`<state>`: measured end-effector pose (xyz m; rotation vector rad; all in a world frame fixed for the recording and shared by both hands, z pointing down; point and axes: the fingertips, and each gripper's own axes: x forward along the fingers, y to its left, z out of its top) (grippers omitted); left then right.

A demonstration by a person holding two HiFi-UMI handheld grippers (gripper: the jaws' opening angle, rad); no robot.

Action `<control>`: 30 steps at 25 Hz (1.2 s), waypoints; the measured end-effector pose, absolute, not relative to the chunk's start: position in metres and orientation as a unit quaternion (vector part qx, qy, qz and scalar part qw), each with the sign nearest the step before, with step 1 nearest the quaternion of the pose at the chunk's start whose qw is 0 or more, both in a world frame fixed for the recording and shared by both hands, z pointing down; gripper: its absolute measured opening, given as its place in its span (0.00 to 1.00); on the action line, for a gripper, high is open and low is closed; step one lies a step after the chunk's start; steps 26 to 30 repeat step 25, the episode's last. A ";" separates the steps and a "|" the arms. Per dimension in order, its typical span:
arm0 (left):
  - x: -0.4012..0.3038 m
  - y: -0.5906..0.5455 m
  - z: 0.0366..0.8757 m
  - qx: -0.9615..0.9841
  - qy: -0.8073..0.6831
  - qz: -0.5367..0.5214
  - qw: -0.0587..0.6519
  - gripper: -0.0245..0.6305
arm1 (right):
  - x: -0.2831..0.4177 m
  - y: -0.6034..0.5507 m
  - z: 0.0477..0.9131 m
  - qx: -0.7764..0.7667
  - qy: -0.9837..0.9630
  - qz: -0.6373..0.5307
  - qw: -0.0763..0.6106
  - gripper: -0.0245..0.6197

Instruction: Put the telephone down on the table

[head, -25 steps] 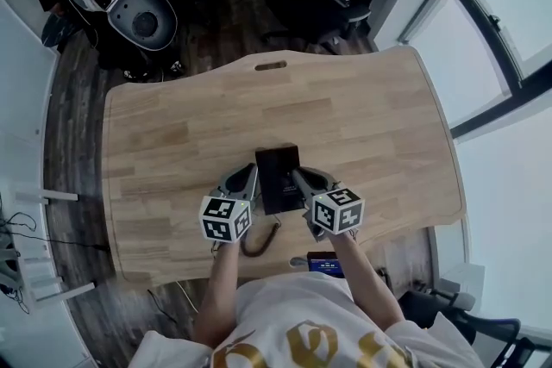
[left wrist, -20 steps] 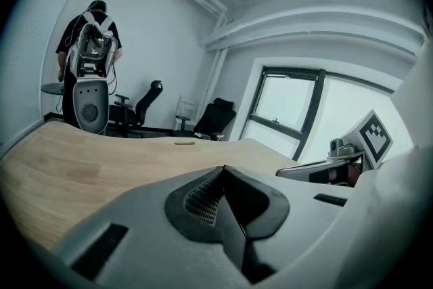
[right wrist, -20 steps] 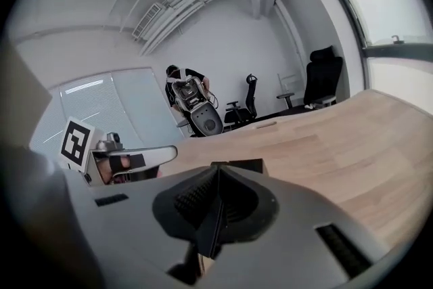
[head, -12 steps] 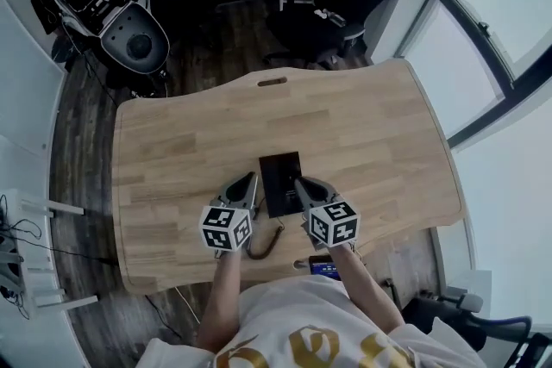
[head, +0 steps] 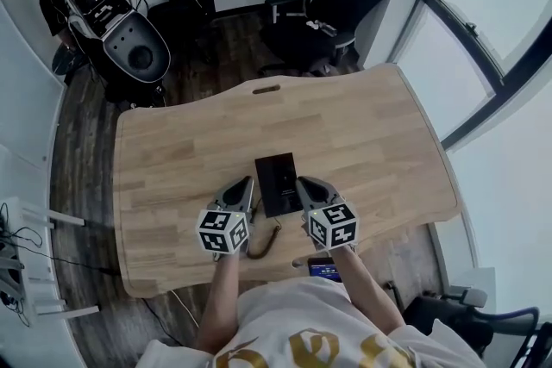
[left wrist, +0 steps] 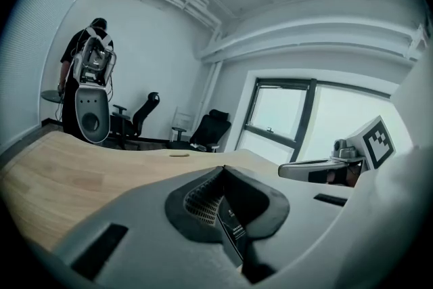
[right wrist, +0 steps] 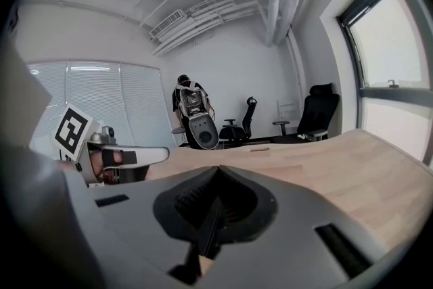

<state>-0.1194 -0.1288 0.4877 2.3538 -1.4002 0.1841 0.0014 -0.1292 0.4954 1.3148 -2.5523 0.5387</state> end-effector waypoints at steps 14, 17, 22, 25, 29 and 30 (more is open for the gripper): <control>-0.123 -0.131 0.483 0.836 -0.509 0.064 0.192 0.05 | 0.003 -0.133 0.489 0.454 -0.865 0.190 0.093 0.06; -0.123 -0.133 0.484 0.836 -0.510 0.065 0.193 0.05 | 0.002 -0.133 0.491 0.451 -0.867 0.192 0.095 0.06; -0.125 -0.140 0.487 0.832 -0.515 0.065 0.197 0.05 | 0.006 -0.134 0.499 0.451 -0.865 0.197 0.100 0.06; -0.130 -0.144 0.492 0.824 -0.524 0.070 0.204 0.05 | 0.006 -0.138 0.501 0.451 -0.864 0.200 0.101 0.06; -0.130 -0.144 0.492 0.824 -0.524 0.070 0.204 0.05 | 0.006 -0.138 0.501 0.451 -0.864 0.200 0.101 0.06; -0.130 -0.144 0.492 0.824 -0.524 0.070 0.204 0.05 | 0.006 -0.138 0.501 0.451 -0.864 0.200 0.101 0.06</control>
